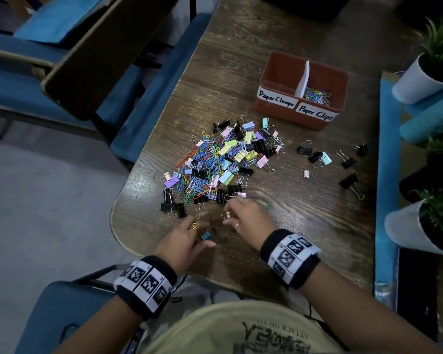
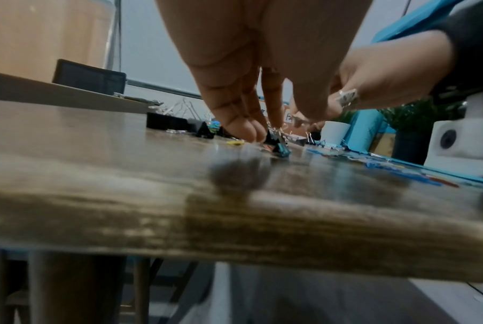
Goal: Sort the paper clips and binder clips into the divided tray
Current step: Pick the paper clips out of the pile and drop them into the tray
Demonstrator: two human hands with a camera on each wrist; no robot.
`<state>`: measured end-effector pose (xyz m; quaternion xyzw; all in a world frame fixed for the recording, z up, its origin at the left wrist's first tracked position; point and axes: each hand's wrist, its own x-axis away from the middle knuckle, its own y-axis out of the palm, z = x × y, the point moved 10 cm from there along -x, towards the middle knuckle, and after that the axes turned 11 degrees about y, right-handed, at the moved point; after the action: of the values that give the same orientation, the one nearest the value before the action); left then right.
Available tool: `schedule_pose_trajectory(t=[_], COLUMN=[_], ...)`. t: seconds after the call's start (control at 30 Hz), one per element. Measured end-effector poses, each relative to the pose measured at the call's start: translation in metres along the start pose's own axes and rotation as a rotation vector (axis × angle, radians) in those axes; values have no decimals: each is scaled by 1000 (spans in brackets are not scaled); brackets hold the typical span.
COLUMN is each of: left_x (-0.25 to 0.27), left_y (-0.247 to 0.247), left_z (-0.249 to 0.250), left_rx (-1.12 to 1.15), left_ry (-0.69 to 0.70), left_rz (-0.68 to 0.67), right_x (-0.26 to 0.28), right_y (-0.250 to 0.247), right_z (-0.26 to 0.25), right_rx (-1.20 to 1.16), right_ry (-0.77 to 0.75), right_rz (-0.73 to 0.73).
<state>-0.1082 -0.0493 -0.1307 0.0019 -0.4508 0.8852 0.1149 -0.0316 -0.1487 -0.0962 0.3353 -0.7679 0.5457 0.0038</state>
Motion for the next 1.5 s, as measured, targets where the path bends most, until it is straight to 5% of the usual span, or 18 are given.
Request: schedule_pose_trajectory(t=[0.1, 0.2, 0.3, 0.43, 0.6, 0.73, 1.0, 1.13, 1.33, 1.5], left_x=[-12, -23, -46, -110, -177, -173, -26, 14, 15, 0], left_y=[5, 1, -17, -5, 24, 36, -14, -1, 39, 56], left_z=[7, 12, 35, 92, 120, 123, 30, -5, -7, 19], left_rx=[-118, -118, -22, -65, -51, 15, -55, -106, -281, -383], left_ry=[-44, -33, 74, 245, 165, 220, 90, -68, -24, 146], left_rz=[-142, -132, -50, -150, -212, -253, -54, -179, -405, -368], right_x=[7, 9, 6, -3, 1, 12, 20, 10, -19, -17], right_y=[-19, -49, -79, -87, -91, -84, -39, -22, -5, -30], right_z=[43, 106, 175, 229, 216, 190, 85, 30, 10, 49], right_rx=[-169, -287, -389, -347, -265, -297, -187, -35, 134, 151], right_ry=[175, 398, 604, 734, 621, 459, -30, -212, -154, -35], right_rz=[54, 197, 377, 383, 389, 393, 75, 48, -46, 63])
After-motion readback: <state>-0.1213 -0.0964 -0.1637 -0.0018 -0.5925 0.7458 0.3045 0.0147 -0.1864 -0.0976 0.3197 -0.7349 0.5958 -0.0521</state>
